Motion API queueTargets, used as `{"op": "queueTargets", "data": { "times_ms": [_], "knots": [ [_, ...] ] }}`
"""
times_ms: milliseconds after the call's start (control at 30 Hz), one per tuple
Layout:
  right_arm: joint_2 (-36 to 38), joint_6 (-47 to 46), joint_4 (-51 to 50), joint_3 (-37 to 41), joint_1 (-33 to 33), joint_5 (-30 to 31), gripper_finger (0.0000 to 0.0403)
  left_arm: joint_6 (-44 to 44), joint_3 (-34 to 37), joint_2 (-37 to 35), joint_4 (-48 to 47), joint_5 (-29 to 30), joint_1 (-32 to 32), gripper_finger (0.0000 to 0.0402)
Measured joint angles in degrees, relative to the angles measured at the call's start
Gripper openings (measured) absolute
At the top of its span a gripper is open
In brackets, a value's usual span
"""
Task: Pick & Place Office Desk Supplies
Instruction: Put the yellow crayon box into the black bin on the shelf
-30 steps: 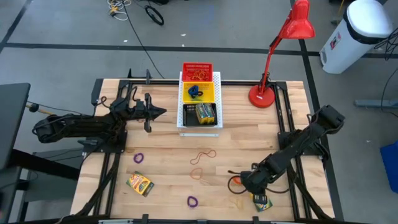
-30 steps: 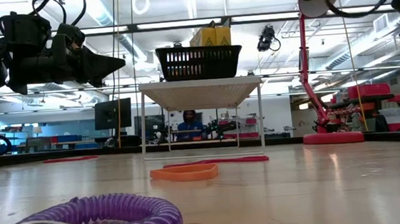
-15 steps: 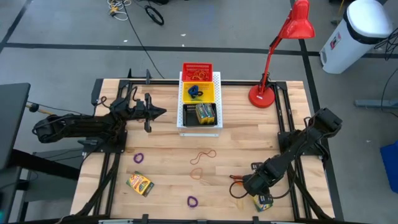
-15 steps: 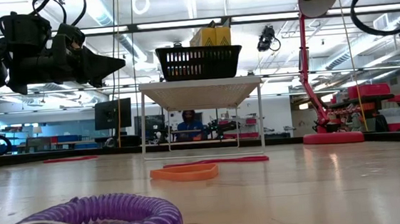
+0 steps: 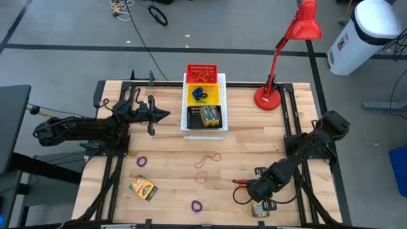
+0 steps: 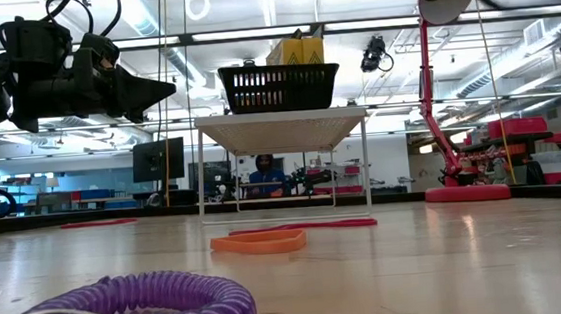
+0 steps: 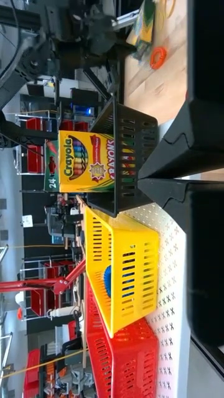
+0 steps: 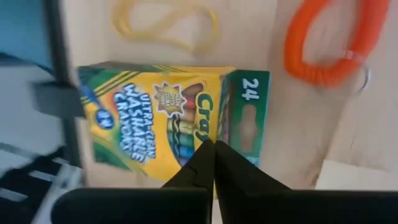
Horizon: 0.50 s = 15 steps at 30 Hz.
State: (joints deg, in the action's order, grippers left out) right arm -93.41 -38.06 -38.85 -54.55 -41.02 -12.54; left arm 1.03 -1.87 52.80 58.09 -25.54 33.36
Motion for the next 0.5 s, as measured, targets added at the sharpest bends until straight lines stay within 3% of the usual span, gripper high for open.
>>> {"op": "queueTargets", "data": {
  "times_ms": [233, 500],
  "knots": [
    [0.0, -5.2, -10.8, -12.5, 0.1, 6.4, 0.0004, 0.0, 0.0, 0.0, 0.0, 0.0, 0.0, 0.0013],
    [-0.8, -18.0, -31.7, -26.8, 2.0, 29.3, 0.0004, 0.0, 0.0, 0.0, 0.0, 0.0, 0.0, 0.0013]
  ]
}}
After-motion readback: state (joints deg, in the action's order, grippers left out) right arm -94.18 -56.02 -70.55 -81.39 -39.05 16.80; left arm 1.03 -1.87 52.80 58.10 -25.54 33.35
